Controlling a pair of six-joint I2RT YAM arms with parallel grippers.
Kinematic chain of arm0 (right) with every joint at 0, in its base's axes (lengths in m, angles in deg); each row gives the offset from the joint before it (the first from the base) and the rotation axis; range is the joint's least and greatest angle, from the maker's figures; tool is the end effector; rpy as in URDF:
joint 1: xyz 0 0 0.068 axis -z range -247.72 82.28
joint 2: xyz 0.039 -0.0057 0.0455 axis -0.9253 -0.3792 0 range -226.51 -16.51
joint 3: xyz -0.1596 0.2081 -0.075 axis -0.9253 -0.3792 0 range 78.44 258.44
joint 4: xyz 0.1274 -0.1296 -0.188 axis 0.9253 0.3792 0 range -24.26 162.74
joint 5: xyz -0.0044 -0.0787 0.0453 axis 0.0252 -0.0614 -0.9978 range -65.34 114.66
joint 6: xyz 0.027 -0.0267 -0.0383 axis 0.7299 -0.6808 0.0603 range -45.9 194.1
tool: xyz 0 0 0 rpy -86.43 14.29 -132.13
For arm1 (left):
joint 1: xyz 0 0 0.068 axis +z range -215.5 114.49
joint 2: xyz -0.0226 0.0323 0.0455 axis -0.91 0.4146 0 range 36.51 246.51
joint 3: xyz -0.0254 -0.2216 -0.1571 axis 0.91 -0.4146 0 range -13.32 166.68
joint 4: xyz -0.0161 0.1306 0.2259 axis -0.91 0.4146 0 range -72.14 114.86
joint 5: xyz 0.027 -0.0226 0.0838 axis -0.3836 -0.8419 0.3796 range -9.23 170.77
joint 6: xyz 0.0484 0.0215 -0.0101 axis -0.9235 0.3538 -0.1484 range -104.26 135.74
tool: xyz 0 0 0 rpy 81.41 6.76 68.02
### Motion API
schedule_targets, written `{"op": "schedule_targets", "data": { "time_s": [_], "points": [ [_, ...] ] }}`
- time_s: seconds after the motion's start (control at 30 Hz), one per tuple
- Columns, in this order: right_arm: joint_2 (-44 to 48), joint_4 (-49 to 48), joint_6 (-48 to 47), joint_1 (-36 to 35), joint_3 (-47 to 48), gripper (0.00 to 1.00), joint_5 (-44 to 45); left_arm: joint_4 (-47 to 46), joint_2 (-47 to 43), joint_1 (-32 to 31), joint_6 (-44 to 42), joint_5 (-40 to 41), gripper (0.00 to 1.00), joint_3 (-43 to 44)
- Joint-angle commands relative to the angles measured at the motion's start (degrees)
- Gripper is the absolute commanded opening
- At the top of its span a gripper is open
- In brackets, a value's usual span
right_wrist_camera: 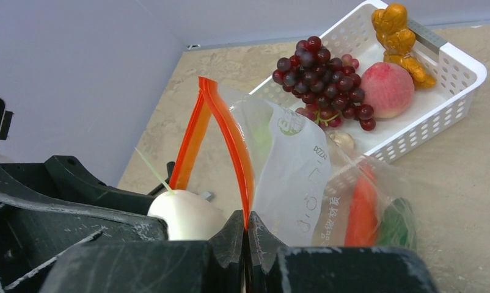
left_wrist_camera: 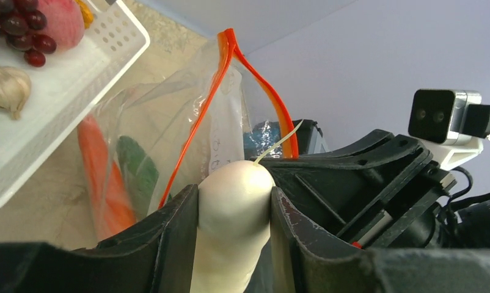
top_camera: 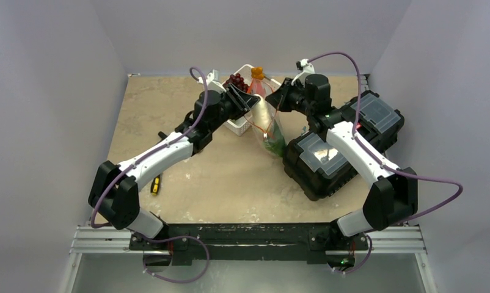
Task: Place the food in the zip-top bag and seal the zipper
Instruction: Place the fake vegetable in the zipper food storage bag.
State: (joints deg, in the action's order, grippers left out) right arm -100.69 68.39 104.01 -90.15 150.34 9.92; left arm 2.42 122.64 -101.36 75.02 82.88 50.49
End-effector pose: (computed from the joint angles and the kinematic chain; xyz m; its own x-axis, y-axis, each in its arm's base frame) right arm 0.3203 0.1420 0.3546 -0.5039 0.3137 -0.8047 -0.3980 0.7426 0.5387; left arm 0.2928 -0.2100 0.3262 -0.5274 -0.6789 -0.5109 0.2004 0.4849 -0.8513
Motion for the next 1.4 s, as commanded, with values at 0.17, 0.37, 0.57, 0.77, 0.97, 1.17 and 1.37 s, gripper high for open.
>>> {"op": "schedule_targets", "data": {
  "time_s": [0.17, 0.37, 0.57, 0.77, 0.97, 1.17, 1.37],
  "points": [
    [1.83, -4.17, -0.21, 0.09, 0.02, 0.00, -1.65, 24.21, 3.02, 0.32, 9.10, -4.14, 0.00, 11.81],
    [1.74, -4.18, -0.27, 0.00, -0.04, 0.00, -1.86, 27.79, 4.70, 1.76, 11.33, -5.60, 0.04, 14.93],
    [1.87, -4.02, -0.67, -0.15, 0.00, 0.00, -1.40, 32.75, 10.62, 4.10, 11.39, -9.66, 0.19, 23.32],
    [2.09, -3.53, -0.99, -0.26, 0.05, 0.00, -0.64, 35.10, 11.51, 4.85, 9.83, -11.06, 0.64, 26.49],
    [1.94, -3.14, -1.17, -0.30, 0.36, 0.00, -0.65, 36.10, 6.56, 5.50, 7.22, -11.03, 0.68, 23.73],
    [1.54, -3.23, -1.17, -0.38, 0.35, 0.00, -0.83, 38.15, 2.30, 5.57, -1.62, -8.14, 0.70, 24.96],
    [1.41, -2.75, -1.46, -0.50, 0.77, 0.00, 0.86, 32.95, -2.48, 5.81, -8.35, -12.90, 0.68, 21.28]
  ]
}}
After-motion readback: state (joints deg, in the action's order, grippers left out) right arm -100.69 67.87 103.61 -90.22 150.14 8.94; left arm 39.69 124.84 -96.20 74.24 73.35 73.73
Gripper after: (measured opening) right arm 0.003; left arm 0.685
